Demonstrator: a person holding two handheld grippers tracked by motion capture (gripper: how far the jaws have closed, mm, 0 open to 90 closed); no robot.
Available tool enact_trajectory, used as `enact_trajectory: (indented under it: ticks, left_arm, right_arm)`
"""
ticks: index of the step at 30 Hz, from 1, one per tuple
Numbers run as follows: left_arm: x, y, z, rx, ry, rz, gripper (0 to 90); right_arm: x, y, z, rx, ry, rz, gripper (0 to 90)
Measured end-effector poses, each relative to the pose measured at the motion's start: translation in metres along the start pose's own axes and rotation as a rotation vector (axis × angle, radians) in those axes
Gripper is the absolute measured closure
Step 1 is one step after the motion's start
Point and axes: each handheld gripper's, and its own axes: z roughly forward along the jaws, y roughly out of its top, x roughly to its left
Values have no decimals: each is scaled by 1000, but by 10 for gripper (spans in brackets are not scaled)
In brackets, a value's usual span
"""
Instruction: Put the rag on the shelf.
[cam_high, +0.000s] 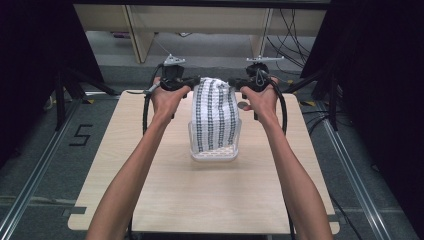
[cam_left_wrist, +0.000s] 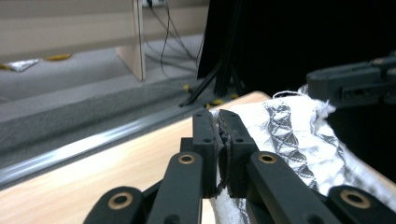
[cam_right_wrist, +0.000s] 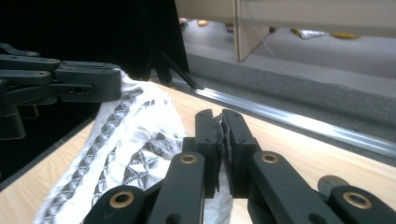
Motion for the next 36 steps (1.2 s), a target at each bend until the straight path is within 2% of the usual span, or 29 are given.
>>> enact_trajectory:
  ticks: [1,3,4,8,12,13,15,16,19,20,25,27,29,30,32,33,34,36]
  left_arm:
    - [1,-2,3,10,-10,-9,844]
    - [2,-6,6,29,-6,-1,834]
    - [2,-8,7,34,-9,-13,830]
    - [4,-15,11,56,-5,-8,765]
    - [6,-15,12,58,0,-35,597]
    - [7,-16,13,62,-3,-43,546]
    - [8,-16,12,80,-1,-36,502]
    - [8,-16,11,79,-5,-37,501]
    - [7,-16,8,83,-11,-33,499]
    - [5,-16,7,81,-16,-40,498]
    - [3,-16,1,68,-25,-48,489]
    - [3,-15,-1,75,-30,-44,481]
    - [3,-16,-4,71,-39,-52,476]
    - [4,-16,-6,76,-41,-48,475]
    - [2,-17,-10,64,-48,-61,481]
    - [2,-18,-11,58,-54,-61,483]
    - [1,-18,-13,58,-59,-65,483]
    - [0,-20,-18,61,-73,-57,475]
  right_arm:
    - [-1,-1,2,6,-8,-1,861]
    - [-2,-3,6,23,-18,16,856]
    - [-3,-5,9,30,-21,18,851]
    - [-5,-13,16,57,-16,17,806]
    - [-9,-18,21,81,-45,18,737]
    - [-9,-18,21,82,-44,31,724]
    - [-10,-19,21,91,-43,29,692]
    - [-10,-20,20,104,-40,2,660]
    - [-8,-21,17,112,-39,11,642]
    - [-8,-22,17,110,-37,-7,636]
    - [-7,-25,9,127,-28,-8,603]
    - [-6,-26,6,134,-33,-40,589]
    - [-5,-28,2,126,-24,-19,577]
    - [-6,-29,0,120,-25,-32,566]
    - [-6,-29,-3,123,-23,-21,557]
    - [-7,-29,-5,122,-20,-43,554]
    - [-6,-30,-6,123,-16,-21,552]
    - [-6,-31,-9,126,-14,-34,553]
